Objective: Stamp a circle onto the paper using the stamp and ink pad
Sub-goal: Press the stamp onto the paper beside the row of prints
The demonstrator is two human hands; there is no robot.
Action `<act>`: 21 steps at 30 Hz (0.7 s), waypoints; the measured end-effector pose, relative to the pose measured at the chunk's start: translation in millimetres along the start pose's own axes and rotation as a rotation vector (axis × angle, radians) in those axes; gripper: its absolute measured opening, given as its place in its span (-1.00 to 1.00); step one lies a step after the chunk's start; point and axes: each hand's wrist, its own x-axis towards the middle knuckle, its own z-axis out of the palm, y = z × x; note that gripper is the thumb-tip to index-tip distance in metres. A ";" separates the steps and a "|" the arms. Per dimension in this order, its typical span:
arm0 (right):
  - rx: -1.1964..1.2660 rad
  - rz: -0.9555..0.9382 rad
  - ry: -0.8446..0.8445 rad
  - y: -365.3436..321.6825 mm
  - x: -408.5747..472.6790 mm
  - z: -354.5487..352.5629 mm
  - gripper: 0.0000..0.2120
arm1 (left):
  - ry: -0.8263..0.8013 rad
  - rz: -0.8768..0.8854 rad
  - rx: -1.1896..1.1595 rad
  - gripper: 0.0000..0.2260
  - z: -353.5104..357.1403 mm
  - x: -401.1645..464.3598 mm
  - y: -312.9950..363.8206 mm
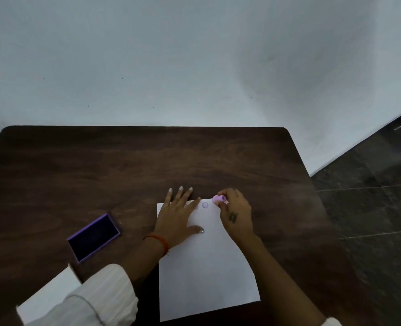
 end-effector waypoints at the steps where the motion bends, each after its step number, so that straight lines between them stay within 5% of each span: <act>1: -0.045 -0.013 -0.040 -1.7 2.1 0.2 -0.83 | -0.009 0.001 0.006 -0.26 -0.8 0.9 -0.5; 8: -0.341 -0.145 -0.240 -8.0 4.1 -5.3 -0.68 | -0.042 0.008 0.036 -0.25 -4.7 5.1 -2.0; 21: -0.460 -0.186 -0.243 -10.8 6.4 -1.6 -0.67 | -0.090 -0.012 0.014 -0.24 -8.5 4.0 -0.5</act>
